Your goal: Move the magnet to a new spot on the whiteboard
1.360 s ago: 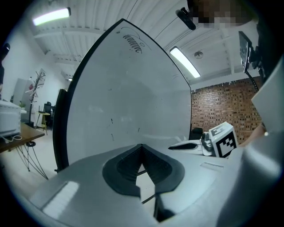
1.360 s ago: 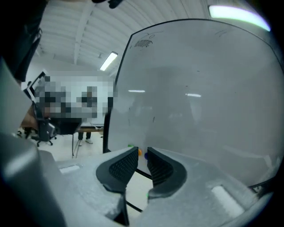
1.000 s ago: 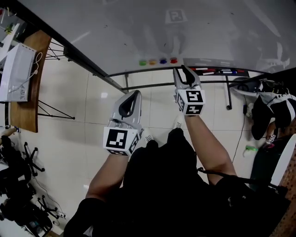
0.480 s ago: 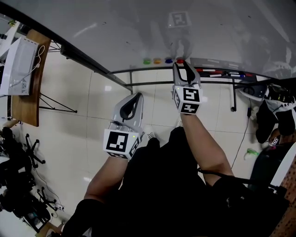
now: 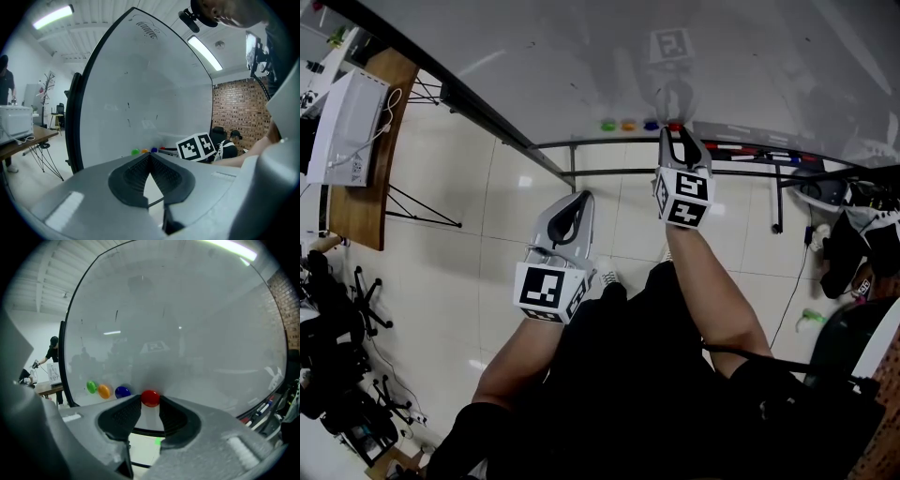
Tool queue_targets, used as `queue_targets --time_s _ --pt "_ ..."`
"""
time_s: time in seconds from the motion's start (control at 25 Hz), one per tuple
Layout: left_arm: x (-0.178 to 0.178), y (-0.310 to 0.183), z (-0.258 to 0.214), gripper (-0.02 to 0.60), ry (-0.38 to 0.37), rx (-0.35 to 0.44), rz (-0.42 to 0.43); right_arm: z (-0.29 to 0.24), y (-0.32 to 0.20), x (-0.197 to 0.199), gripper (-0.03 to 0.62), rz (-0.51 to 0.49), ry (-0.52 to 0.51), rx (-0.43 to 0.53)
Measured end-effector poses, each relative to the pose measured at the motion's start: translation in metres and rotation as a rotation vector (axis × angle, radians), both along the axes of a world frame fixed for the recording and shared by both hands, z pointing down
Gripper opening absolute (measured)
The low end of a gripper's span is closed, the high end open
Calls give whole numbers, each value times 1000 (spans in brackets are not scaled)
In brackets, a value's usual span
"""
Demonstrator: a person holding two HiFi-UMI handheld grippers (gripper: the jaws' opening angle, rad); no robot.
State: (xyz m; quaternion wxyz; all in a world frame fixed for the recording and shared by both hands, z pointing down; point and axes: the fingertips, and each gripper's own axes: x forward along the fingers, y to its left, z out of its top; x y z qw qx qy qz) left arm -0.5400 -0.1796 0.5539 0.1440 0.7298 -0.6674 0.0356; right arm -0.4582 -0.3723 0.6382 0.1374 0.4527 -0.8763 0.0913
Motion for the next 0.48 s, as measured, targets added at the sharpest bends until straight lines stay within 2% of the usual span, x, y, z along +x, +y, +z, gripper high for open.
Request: queue_targets --time_s 0.24,0.48 --pt "-3 3 -5 15 -1 14 -15 -1 4 1 109 -60 41 20" --pt "-2 3 -15 15 -1 38 -14 -21 21 3 109 -117 9 18"
